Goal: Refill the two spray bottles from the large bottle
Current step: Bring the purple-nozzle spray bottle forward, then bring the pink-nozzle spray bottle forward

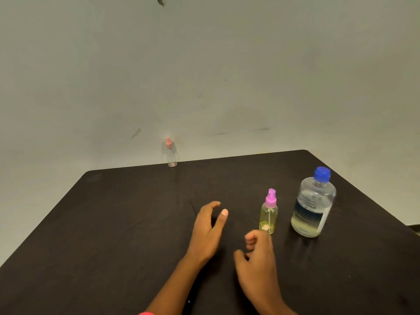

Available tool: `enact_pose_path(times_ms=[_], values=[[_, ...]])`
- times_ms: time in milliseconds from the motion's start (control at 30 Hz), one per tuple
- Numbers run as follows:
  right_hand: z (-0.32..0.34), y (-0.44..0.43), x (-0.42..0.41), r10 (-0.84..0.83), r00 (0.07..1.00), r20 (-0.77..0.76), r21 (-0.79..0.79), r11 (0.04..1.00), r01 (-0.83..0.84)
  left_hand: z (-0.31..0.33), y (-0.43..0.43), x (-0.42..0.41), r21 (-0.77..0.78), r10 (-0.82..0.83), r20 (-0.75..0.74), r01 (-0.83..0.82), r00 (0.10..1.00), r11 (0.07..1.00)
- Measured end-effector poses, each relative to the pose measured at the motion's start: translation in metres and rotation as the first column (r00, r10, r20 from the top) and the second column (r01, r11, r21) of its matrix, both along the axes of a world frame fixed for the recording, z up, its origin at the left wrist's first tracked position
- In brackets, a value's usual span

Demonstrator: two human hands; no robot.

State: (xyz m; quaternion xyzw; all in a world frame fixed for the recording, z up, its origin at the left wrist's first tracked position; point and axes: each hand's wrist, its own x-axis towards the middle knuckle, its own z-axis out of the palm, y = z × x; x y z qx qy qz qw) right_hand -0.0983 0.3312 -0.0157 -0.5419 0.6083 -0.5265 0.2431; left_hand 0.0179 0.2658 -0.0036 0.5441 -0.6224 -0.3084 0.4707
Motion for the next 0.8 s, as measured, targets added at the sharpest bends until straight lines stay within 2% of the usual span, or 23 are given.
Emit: enact_pose_path(times_ms=[100,167,233,400,800], values=[[0.007,-0.013,0.027,0.166,0.986,-0.024,0.057,0.985,-0.164,-0.002,-0.013,0.023,0.016,0.135,-0.095,-0.134,0.986,0.991],[0.011,-0.032,0.047,0.209,0.978,-0.011,0.071,0.975,-0.208,-0.001,-0.020,0.036,0.038,0.222,-0.159,-0.219,0.962,0.975],[0.014,-0.053,0.066,0.219,0.976,0.009,0.077,0.973,-0.219,0.000,-0.026,0.047,0.062,0.274,-0.140,-0.268,0.952,0.962],[0.019,-0.108,0.098,0.212,0.975,0.071,0.100,0.971,-0.219,0.003,-0.052,0.067,0.059,0.307,-0.083,-0.303,0.948,0.951],[0.018,-0.234,0.136,0.268,0.960,0.077,0.141,0.951,-0.277,0.009,-0.153,0.103,0.111,0.354,-0.128,-0.341,0.927,0.934]])
